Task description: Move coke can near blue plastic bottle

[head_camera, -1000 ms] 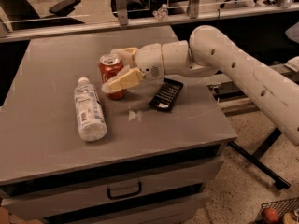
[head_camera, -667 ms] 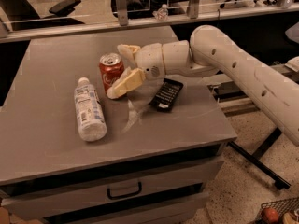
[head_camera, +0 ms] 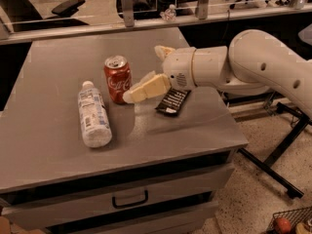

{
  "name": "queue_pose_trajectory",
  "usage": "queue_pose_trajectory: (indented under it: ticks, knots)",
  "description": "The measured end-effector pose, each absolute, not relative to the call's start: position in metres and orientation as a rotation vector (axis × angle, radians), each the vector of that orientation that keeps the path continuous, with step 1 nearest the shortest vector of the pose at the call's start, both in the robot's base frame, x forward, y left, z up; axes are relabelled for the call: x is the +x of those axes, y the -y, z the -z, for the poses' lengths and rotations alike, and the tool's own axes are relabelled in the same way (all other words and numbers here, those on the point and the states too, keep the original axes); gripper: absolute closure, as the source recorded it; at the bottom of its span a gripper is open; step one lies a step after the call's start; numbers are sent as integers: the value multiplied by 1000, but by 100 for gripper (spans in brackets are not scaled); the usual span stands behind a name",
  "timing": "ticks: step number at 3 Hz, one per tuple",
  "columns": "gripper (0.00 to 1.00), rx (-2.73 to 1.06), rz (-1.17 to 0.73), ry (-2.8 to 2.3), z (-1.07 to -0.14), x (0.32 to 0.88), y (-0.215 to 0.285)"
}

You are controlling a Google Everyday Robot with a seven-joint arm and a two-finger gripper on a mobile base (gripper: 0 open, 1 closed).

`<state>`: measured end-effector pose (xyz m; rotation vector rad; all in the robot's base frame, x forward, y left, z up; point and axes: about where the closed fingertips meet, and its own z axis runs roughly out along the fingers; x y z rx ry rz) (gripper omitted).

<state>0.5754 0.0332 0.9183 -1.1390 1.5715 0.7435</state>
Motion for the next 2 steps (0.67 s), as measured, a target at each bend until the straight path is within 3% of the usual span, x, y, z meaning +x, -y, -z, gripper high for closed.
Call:
queue_pose_trajectory:
  ticks: [1, 2]
  knots:
    - [0, -997, -553, -1678, -937, 564, -3]
    - [0, -998, -553, -1678, -937, 564, -3]
